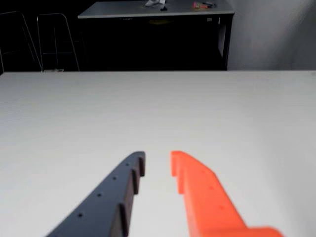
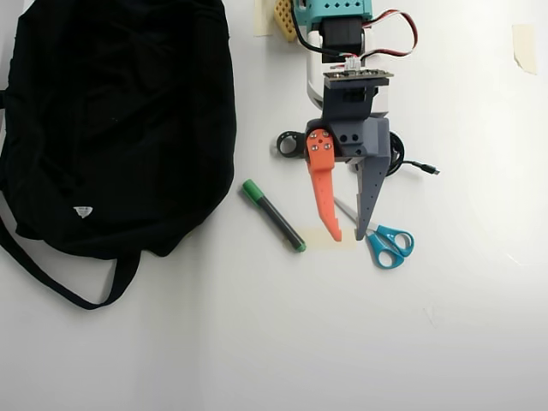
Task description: Put the green marker into the black bag
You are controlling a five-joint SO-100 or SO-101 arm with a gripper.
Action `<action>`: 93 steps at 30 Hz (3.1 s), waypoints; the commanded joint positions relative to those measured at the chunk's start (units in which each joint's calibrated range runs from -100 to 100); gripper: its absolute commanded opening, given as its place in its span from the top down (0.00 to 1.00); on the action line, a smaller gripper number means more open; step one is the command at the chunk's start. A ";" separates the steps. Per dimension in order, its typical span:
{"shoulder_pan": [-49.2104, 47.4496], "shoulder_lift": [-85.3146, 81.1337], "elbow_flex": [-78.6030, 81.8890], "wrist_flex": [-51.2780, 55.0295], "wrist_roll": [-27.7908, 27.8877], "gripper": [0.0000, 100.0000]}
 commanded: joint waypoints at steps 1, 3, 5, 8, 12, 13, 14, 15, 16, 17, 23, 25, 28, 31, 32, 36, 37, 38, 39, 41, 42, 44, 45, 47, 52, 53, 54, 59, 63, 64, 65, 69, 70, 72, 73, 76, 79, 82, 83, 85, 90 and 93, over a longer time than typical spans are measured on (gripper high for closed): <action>0.32 -0.62 -0.17 -0.97 0.26 0.93; 0.32 -0.62 -0.17 -0.97 0.26 0.93; 0.32 -0.62 -0.17 -0.97 0.26 0.93; 0.32 -0.70 -0.17 -0.97 0.42 0.93; 0.24 -0.62 -0.17 -0.97 0.52 0.93; 0.32 -0.70 -0.17 -0.97 0.63 0.93; 0.39 -0.70 -0.17 -0.97 0.37 0.93; 0.39 -0.70 0.19 -0.88 0.37 0.93; 0.32 -0.70 0.10 -0.88 0.73 0.93; 0.39 -0.70 -0.08 -0.88 0.73 0.93; 0.77 -0.70 0.46 1.19 0.37 0.93; 0.77 -1.20 0.46 4.37 0.37 0.93; 0.77 -1.70 -0.53 12.04 0.37 0.93; 0.69 -1.87 -0.62 17.21 0.37 0.93; 0.69 -1.87 -0.62 19.79 0.31 0.93; 0.69 -1.87 -0.62 24.70 0.31 0.93; 0.69 -1.87 -0.62 25.91 0.31 0.93; 0.69 -1.87 -0.62 27.37 0.31 0.93; 0.69 -1.95 -0.62 28.84 0.31 0.93; 0.69 -1.95 -0.62 30.82 0.31 0.93; 0.62 -1.95 -0.71 32.37 0.26 0.93; 0.32 -1.95 -1.52 36.16 0.26 0.93; 0.24 -1.95 -2.32 38.22 0.26 0.93; 0.17 -1.95 -3.67 42.27 0.21 0.93; 0.47 -1.87 -6.10 49.51 0.21 0.93; 0.54 -1.87 -6.10 50.54 0.21 0.93; 0.54 -1.87 -6.10 51.66 0.21 0.93; 0.54 -1.87 -6.10 56.31 0.21 0.93; 0.69 -1.87 -6.10 59.41 0.16 0.93; 0.69 -1.87 -6.10 59.67 0.16 0.93; 0.69 -1.87 -6.10 60.19 0.16 0.93; 0.77 -1.87 -6.10 60.53 0.16 0.93; 0.77 -1.87 -6.10 60.53 0.16 0.93; 0.77 -1.87 -6.10 60.53 0.16 0.93; 0.77 -1.87 -6.10 60.53 0.16 0.93; 0.77 -1.87 -6.10 60.53 0.26 0.93; 0.84 -1.87 -6.01 60.53 0.31 0.93; 0.77 -1.87 -6.01 60.45 0.47 0.93; 0.77 -1.87 -6.01 60.45 0.31 0.93; 0.77 -1.87 -6.01 60.45 0.47 0.93; 0.84 -1.87 -6.01 59.84 0.52 0.93; 1.44 -1.87 -6.01 59.76 0.73 0.93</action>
